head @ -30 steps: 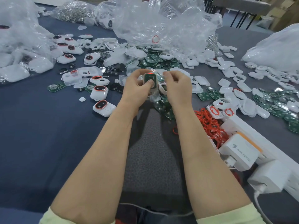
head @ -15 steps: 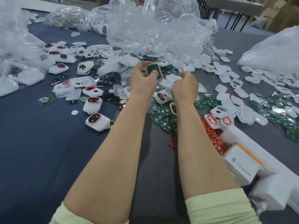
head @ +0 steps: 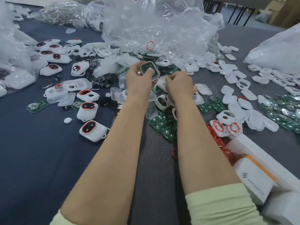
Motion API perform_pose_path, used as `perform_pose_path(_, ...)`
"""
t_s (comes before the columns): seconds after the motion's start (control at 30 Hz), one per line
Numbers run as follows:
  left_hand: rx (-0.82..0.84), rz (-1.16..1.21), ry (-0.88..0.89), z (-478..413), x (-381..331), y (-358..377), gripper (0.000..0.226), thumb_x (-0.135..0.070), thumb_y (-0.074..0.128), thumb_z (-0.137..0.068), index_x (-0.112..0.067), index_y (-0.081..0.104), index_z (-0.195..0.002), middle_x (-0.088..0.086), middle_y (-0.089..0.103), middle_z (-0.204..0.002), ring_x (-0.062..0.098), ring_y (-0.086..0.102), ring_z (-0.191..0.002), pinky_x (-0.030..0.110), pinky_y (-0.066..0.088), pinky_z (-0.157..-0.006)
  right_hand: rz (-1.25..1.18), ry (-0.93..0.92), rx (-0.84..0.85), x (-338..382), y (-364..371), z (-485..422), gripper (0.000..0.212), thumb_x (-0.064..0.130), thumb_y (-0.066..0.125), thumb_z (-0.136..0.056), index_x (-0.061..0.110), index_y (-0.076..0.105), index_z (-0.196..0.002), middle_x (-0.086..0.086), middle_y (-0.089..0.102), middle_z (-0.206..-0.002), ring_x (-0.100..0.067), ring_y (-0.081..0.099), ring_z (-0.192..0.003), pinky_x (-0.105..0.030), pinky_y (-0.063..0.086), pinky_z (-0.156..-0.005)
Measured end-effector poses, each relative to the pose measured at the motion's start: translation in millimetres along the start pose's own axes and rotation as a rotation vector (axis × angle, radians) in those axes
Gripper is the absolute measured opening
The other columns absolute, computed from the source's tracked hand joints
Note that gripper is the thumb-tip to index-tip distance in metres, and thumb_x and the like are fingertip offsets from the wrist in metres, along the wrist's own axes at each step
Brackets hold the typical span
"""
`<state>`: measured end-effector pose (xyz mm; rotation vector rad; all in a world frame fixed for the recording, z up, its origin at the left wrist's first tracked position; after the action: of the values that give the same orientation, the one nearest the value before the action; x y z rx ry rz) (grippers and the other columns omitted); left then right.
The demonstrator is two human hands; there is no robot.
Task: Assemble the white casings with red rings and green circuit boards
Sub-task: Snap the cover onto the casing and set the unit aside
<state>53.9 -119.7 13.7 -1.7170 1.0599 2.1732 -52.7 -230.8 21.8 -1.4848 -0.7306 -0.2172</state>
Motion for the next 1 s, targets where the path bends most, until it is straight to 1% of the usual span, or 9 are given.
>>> perform_pose_path(0.13, -0.024, 0.000, -0.013, 4.6, 0.2, -10.8, 0.020, 0.001, 0.053, -0.094, -0.012, 0.055, -0.109, 0.001, 0.060, -0.096, 0.020, 0.064, -0.094, 0.024, 0.054, -0.070, 0.044, -0.063, 0.106, 6.5, 2.5, 8.9, 0.031, 0.034, 0.047, -0.094, 0.013, 0.070, -0.102, -0.006, 0.068, -0.096, -0.027, 0.059, -0.100, -0.049, 0.037, -0.104)
perform_pose_path(0.27, -0.033, 0.015, -0.012, 14.6, -3.7, -19.5, 0.020, 0.002, 0.053, -0.093, -0.018, 0.056, -0.093, 0.003, 0.060, -0.094, 0.024, 0.064, -0.096, 0.025, 0.055, -0.070, -0.028, -0.108, 0.023, 11.7, -9.3, 20.2, 0.026, 0.032, 0.048, -0.097, 0.014, 0.067, -0.096, -0.006, 0.067, -0.097, -0.026, 0.059, -0.103, -0.037, 0.044, -0.094)
perform_pose_path(0.33, -0.025, 0.009, -0.009, 20.3, -4.7, -24.2, 0.019, 0.002, 0.054, -0.093, -0.015, 0.056, -0.100, 0.006, 0.061, -0.099, 0.025, 0.064, -0.098, 0.028, 0.056, -0.074, -0.156, -0.178, -0.047, 18.2, -22.6, 29.4, 0.024, 0.025, 0.044, -0.099, 0.013, 0.063, -0.091, -0.005, 0.063, -0.089, -0.023, 0.059, -0.091, -0.025, 0.040, -0.075)
perform_pose_path(0.4, 0.001, -0.008, -0.018, 26.3, -4.1, -28.7, 0.021, 0.002, 0.053, -0.093, -0.017, 0.056, -0.102, 0.004, 0.061, -0.100, 0.025, 0.066, -0.098, 0.030, 0.057, -0.076, -0.323, -0.234, -0.077, 22.0, -35.6, 38.6, 0.024, 0.022, 0.042, -0.100, 0.010, 0.063, -0.099, -0.005, 0.062, -0.090, -0.020, 0.060, -0.083, -0.021, 0.040, -0.068)
perform_pose_path(0.5, 0.046, -0.054, -0.018, 36.1, -4.1, -35.1, 0.024, 0.002, 0.053, -0.094, -0.022, 0.055, -0.098, 0.007, 0.062, -0.107, 0.021, 0.068, -0.091, 0.028, 0.058, -0.069, -0.653, -0.216, 0.028, 19.3, -36.9, 50.6, 0.016, 0.019, 0.038, -0.102, 0.017, 0.054, -0.101, -0.005, 0.061, -0.082, -0.011, 0.063, -0.059, -0.028, 0.055, -0.061)
perform_pose_path(0.6, 0.071, -0.108, -0.013, 45.0, -1.2, -41.3, 0.022, 0.001, 0.053, -0.094, -0.017, 0.056, -0.104, 0.014, 0.063, -0.110, 0.025, 0.067, -0.094, 0.025, 0.057, -0.066, -0.786, -0.177, 0.130, 15.3, -25.4, 64.8, 0.012, 0.016, 0.039, -0.102, 0.014, 0.051, -0.102, -0.006, 0.057, -0.074, -0.006, 0.056, -0.045, -0.022, 0.051, -0.048)
perform_pose_path(0.7, 0.112, -0.131, 0.027, 52.2, -0.3, -42.5, 0.022, 0.004, 0.051, -0.094, -0.013, 0.055, -0.107, 0.011, 0.065, -0.094, 0.019, 0.067, -0.081, 0.026, 0.056, -0.065, -0.914, -0.132, 0.210, 10.8, -9.7, 77.1, 0.008, 0.010, 0.043, -0.100, 0.014, 0.050, -0.101, -0.008, 0.060, -0.080, -0.008, 0.057, -0.046, -0.021, 0.051, -0.050)
perform_pose_path(0.8, 0.126, -0.142, 0.061, 55.0, -2.8, -43.6, 0.023, 0.006, 0.049, -0.094, -0.012, 0.052, -0.108, 0.006, 0.064, -0.085, 0.011, 0.068, -0.068, 0.024, 0.055, -0.063, -0.987, -0.139, 0.243, 10.0, -0.6, 83.6, 0.017, 0.005, 0.045, -0.098, 0.017, 0.053, -0.107, -0.006, 0.062, -0.081, -0.009, 0.058, -0.050, -0.021, 0.052, -0.054)
perform_pose_path(1.0, 0.076, -0.144, 0.095, 52.4, -3.8, -50.9, 0.023, 0.005, 0.050, -0.093, -0.015, 0.055, -0.103, 0.005, 0.062, -0.085, 0.018, 0.064, -0.074, 0.028, 0.055, -0.069, -0.943, -0.188, 0.245, 13.0, 5.1, 85.8, 0.027, 0.003, 0.047, -0.096, 0.023, 0.058, -0.111, -0.004, 0.061, -0.079, -0.008, 0.057, -0.056, -0.021, 0.052, -0.059)
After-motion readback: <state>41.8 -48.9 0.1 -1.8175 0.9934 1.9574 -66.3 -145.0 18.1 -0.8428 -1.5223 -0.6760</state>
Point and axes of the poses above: each hand's wrist, its own z-axis away from the middle knuckle, its own y-axis out of the palm, x = y × z, the point moved 9 cm from there along -z, towards the middle knuckle
